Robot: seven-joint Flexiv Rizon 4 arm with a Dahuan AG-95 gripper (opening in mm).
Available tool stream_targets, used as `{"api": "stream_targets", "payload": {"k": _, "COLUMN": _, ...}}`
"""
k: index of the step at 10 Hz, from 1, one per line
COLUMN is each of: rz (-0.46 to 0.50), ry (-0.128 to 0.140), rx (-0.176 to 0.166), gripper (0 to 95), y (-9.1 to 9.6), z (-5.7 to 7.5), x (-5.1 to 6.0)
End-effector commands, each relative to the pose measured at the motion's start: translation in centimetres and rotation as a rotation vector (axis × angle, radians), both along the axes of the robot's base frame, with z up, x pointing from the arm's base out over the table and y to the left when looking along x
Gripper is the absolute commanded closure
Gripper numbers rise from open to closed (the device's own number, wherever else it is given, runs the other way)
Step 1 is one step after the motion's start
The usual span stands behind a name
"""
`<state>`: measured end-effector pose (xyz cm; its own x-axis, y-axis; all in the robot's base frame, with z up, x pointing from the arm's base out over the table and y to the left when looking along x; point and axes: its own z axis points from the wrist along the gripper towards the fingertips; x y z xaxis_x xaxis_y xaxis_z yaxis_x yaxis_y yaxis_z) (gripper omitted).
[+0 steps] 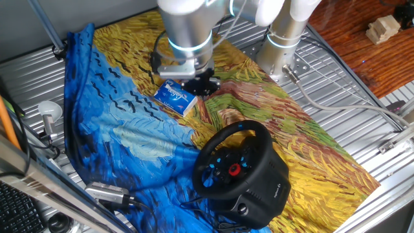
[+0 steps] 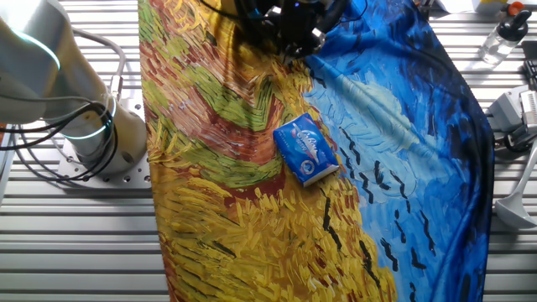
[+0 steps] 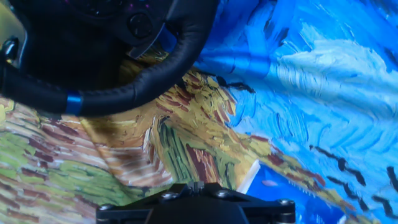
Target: Rotate the steering wheel 90 degrees counterclockwise
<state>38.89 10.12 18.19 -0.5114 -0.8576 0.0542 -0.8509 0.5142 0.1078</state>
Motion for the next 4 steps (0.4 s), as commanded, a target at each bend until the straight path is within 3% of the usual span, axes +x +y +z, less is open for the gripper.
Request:
{"api": "stream_targets", "payload": {"k": 1, "rz": -0.005, "ry": 0.015, "rx": -0.025, "gripper": 95.0, "y": 0.18, "z": -0.3, "x": 0.22}}
{"api": "stream_targets", "payload": {"k": 4, "rz": -0.018, "ry": 0.015, "rx": -0.008, "gripper": 95.0, "y": 0.18, "z": -0.29, "x": 0.22}}
